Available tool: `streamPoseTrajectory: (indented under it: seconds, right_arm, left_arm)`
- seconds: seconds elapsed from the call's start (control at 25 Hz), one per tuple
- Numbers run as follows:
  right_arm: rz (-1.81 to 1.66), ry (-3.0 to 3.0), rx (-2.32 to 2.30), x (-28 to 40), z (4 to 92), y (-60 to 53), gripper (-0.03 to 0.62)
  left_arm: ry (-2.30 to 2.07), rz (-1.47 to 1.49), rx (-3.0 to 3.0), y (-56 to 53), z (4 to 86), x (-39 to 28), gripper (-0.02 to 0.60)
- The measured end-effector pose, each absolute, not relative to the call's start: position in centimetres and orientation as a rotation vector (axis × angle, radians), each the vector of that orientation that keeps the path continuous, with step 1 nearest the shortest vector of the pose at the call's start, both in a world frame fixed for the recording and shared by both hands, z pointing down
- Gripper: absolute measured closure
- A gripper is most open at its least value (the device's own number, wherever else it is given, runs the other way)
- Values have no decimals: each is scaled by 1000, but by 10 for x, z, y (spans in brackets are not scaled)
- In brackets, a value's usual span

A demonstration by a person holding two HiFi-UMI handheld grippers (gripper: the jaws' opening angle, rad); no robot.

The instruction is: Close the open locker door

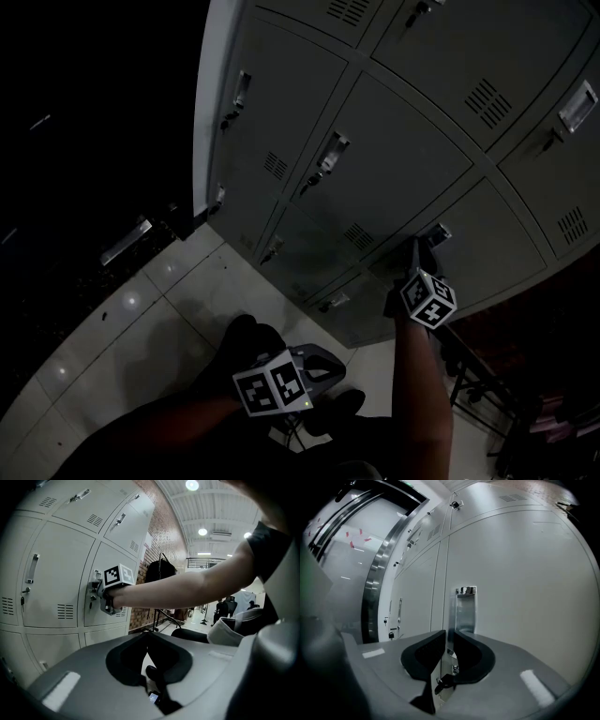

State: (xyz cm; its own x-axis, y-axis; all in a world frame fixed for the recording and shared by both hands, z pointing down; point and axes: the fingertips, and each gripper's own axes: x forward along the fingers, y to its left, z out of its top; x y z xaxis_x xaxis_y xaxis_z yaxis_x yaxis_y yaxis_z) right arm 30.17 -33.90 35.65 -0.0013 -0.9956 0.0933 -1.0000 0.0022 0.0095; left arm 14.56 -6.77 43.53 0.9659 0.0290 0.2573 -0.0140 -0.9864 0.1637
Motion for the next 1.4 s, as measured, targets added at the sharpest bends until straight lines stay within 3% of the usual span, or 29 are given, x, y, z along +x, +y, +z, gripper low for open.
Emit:
streamPoseTrajectory:
  seconds: [0.12,0.2,0.6,1.4]
  right_arm:
    - [109,-2188,2156,298,357,-339,549]
    - [108,-2182,2147,296,357,-338,502]
    - [89,-2036,2196,307,360,-321,502]
    - [97,-2292,1929,283,360,-174,589]
  left_arm:
    - [11,390,2953,-67,436,145,569]
    - [11,391,2954,-67,436,146,569]
    - [14,399,2960,-66,437,146,569]
    - [4,443,2973,-67,442,142,569]
